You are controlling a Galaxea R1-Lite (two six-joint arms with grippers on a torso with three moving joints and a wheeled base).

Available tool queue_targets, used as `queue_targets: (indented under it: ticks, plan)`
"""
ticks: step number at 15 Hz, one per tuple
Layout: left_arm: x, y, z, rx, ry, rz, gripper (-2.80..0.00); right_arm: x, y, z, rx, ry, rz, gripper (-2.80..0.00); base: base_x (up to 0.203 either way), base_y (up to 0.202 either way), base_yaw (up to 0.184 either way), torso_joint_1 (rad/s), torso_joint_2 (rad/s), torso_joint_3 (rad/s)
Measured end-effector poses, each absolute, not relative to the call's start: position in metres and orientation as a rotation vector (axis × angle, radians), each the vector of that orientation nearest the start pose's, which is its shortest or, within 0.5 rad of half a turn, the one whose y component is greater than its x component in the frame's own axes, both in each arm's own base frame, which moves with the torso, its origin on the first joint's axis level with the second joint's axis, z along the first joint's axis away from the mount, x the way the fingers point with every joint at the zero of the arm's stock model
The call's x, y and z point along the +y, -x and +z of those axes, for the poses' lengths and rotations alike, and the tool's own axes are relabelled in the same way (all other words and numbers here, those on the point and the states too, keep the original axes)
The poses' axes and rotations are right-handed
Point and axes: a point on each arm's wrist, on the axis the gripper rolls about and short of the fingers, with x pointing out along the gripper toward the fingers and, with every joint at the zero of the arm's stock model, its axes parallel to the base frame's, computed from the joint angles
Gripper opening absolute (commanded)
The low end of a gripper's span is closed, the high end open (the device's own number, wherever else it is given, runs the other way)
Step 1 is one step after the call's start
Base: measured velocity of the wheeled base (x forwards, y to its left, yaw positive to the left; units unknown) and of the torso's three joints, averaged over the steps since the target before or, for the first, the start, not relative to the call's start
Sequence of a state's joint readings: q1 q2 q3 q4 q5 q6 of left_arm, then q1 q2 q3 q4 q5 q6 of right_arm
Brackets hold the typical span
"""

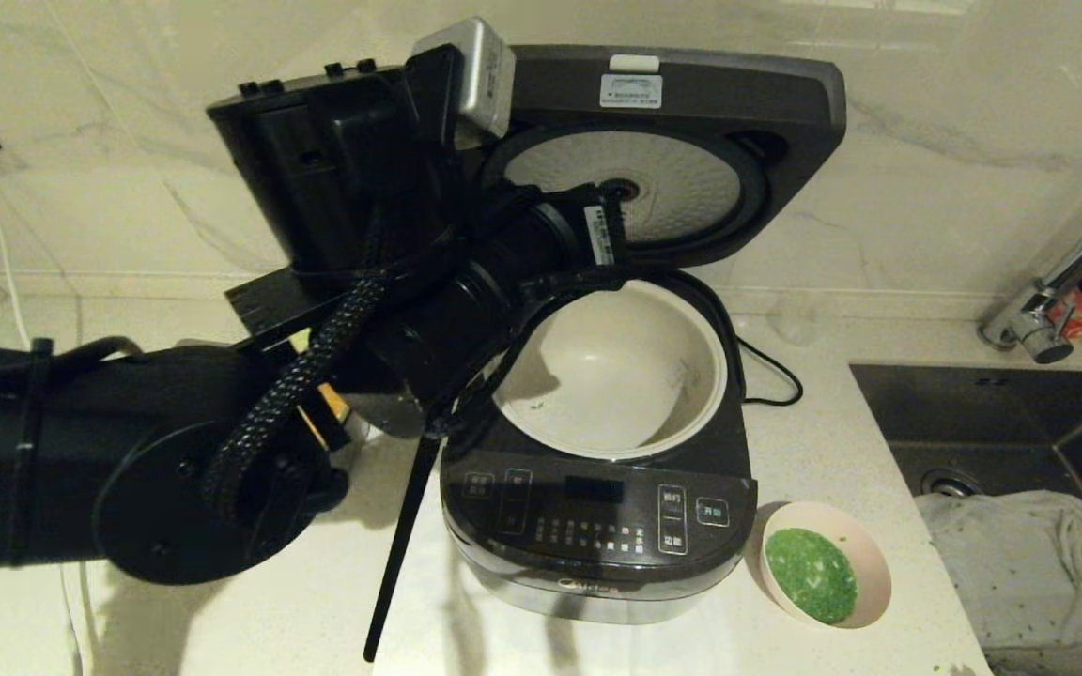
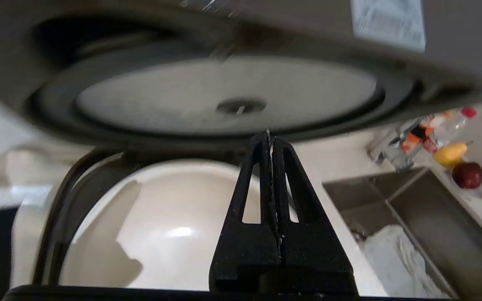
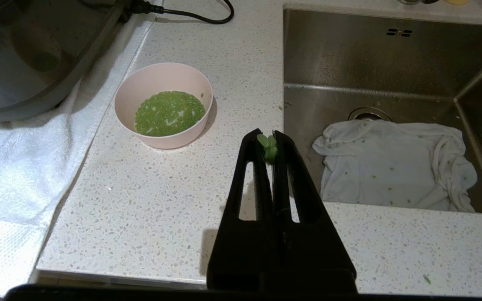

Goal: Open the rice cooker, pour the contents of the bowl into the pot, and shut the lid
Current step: Open the rice cooker

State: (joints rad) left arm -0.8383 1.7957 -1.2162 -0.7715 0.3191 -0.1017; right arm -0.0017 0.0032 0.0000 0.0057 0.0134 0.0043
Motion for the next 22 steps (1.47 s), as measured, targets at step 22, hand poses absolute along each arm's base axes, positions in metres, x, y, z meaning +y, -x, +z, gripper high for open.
queue_targets:
  ticks: [22]
  plan:
    - [-0.286,-0.340,0.291,-0.314,0.175,-0.406,-2.80,0.000,0.023,0.075,0.009,-0.005,0.011,-2.80,0.000,0.000,0.000,0.000,0.00,0.000]
